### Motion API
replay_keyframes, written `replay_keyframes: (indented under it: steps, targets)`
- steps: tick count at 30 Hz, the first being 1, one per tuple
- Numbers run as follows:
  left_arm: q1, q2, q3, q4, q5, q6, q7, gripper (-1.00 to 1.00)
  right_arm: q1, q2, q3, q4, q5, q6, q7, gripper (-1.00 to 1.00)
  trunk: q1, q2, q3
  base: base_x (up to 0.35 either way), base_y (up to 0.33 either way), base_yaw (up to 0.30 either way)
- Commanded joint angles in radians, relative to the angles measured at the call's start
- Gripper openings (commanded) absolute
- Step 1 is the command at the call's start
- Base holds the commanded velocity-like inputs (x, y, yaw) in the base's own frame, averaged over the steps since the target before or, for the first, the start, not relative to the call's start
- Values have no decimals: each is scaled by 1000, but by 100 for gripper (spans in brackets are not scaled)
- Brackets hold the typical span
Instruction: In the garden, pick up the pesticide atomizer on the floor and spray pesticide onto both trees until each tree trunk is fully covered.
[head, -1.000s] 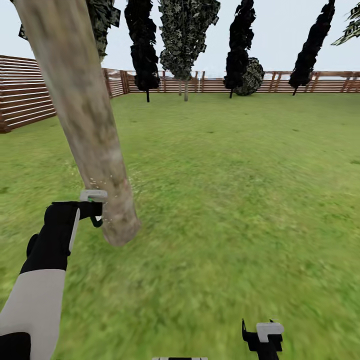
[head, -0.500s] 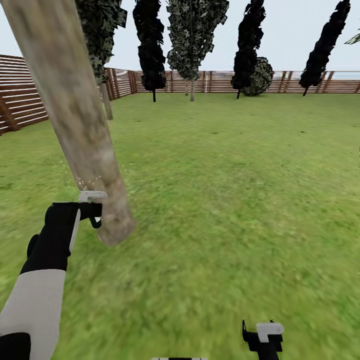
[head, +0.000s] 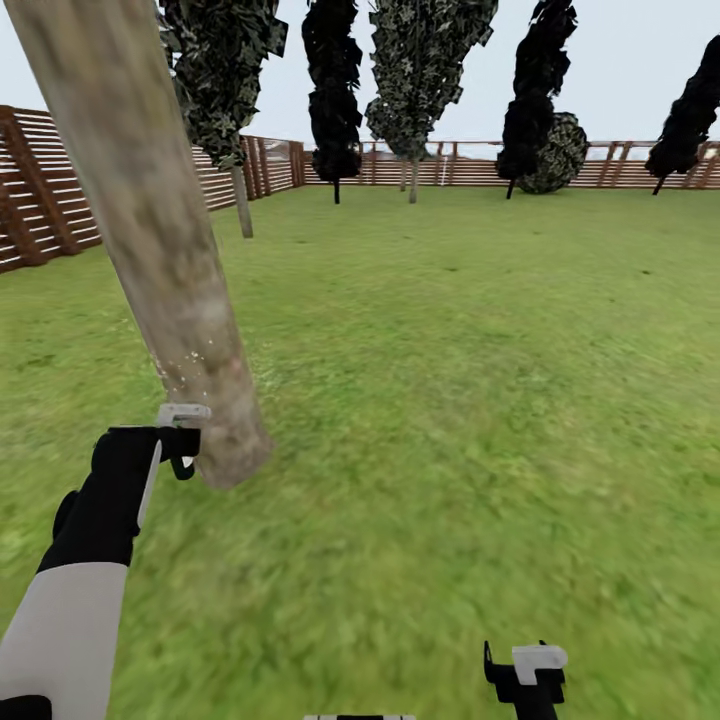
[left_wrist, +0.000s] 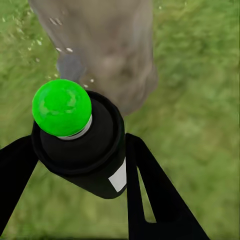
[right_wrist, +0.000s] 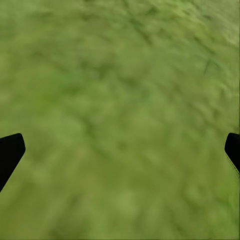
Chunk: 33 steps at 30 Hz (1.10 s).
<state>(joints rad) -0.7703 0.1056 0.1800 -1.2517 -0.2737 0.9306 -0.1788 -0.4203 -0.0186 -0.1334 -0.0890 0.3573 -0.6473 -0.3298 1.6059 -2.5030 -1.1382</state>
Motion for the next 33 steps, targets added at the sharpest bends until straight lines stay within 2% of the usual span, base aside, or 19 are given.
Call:
replay_keyframes:
  steps: [1,5,8,11,12,14,15,16,18,21,22,24,25,27,29,31,33]
  targets:
    - [0,-2,0,0,-1,0,0,-100,0,0,0,0,0,0,0,100,0,0,0,113,-273,277]
    - [-1,-9,1,0,0,3,1,-100,0,0,0,0,0,0,0,100,0,0,0,135,-267,277]
    - [-1,2,4,1,0,3,1,-100,0,0,0,0,0,0,1,100,0,0,0,189,-237,118]
    - [22,19,81,15,0,-6,-2,-100,0,0,0,0,0,0,1,100,0,0,0,207,-224,7]
    - [26,21,91,22,0,-7,-3,-100,0,0,0,0,0,0,1,100,0,0,0,208,-223,2]
    - [29,9,85,71,2,-10,-1,-100,0,0,0,0,0,0,1,100,0,0,0,206,-223,1]
    - [29,-2,61,97,6,-10,-1,-100,0,0,0,0,0,0,1,100,0,0,0,196,-223,0]
    - [29,-15,52,108,6,-10,0,-100,0,0,0,0,0,0,1,100,0,0,0,194,-223,0]
    - [29,-26,48,113,3,-10,1,-100,0,0,0,0,0,0,1,100,0,0,0,192,-223,0]
    - [38,13,109,125,-1,-31,1,-100,0,0,0,0,0,0,1,100,0,0,0,44,-262,198]
    - [51,40,134,127,0,-58,0,-100,0,0,0,0,0,0,1,100,0,0,0,6,-271,267]
    - [58,58,148,158,0,-78,-1,-100,0,0,0,0,0,0,1,100,0,0,0,2,-272,274]
    - [58,56,146,172,-1,-81,0,-100,0,0,0,0,0,0,1,100,0,0,0,0,-273,277]
    - [58,45,143,213,2,-129,1,-100,0,0,0,0,0,0,1,100,0,0,0,63,-273,277]
    - [55,-1,128,252,1,-161,2,-100,0,0,0,0,0,0,1,100,0,0,0,142,-265,120]
    - [54,-8,125,255,0,-166,2,-100,0,0,0,0,0,0,1,100,0,0,0,182,-222,20]
    - [56,8,132,256,-1,-214,-1,-100,0,0,0,0,0,0,1,100,0,0,0,66,-60,4]
